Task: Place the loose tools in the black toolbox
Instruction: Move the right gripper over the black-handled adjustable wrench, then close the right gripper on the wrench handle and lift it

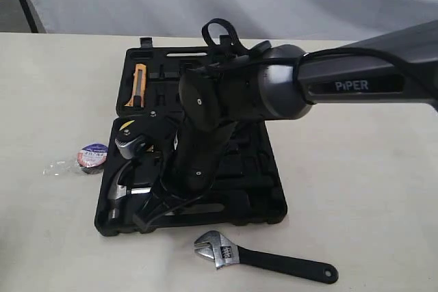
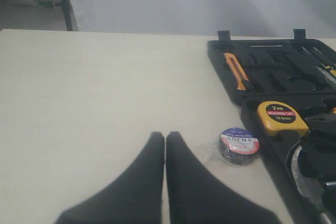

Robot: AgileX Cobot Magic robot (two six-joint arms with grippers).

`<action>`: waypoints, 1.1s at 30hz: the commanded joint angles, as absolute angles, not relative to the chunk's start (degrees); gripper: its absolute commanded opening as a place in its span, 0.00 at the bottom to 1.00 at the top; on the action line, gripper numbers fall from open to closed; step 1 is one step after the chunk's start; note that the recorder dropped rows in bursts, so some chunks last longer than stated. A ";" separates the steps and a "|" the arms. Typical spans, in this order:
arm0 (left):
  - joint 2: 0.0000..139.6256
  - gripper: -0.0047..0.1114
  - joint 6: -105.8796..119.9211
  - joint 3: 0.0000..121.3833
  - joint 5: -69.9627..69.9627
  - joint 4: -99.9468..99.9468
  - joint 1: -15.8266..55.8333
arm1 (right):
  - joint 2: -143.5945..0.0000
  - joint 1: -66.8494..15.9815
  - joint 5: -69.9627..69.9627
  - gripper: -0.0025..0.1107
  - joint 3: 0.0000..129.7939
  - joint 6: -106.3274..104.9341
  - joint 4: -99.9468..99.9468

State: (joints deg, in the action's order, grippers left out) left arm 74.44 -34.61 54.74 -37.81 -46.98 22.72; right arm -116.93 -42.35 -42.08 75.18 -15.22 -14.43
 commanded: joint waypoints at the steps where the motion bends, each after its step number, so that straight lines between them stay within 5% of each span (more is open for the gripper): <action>1: 73.98 0.05 -35.20 54.20 -36.83 -46.20 22.53 | -120.02 -43.43 -38.68 0.02 74.56 -15.43 -19.65; 14: 73.98 0.05 -35.20 54.20 -36.83 -46.20 22.53 | -104.98 -40.55 -45.62 0.02 74.09 -11.33 -16.69; 21: 73.98 0.05 -35.20 54.20 -36.83 -46.20 22.53 | -87.04 -37.39 -44.48 0.04 50.32 -9.85 -8.74; 28: 73.98 0.05 -35.20 54.20 -36.83 -46.20 22.53 | -88.54 -37.49 -35.81 0.54 40.05 -12.50 -8.00; 33: 73.98 0.05 -35.20 54.20 -36.83 -46.20 22.53 | -93.95 -37.49 -30.03 0.60 39.80 -15.69 -7.17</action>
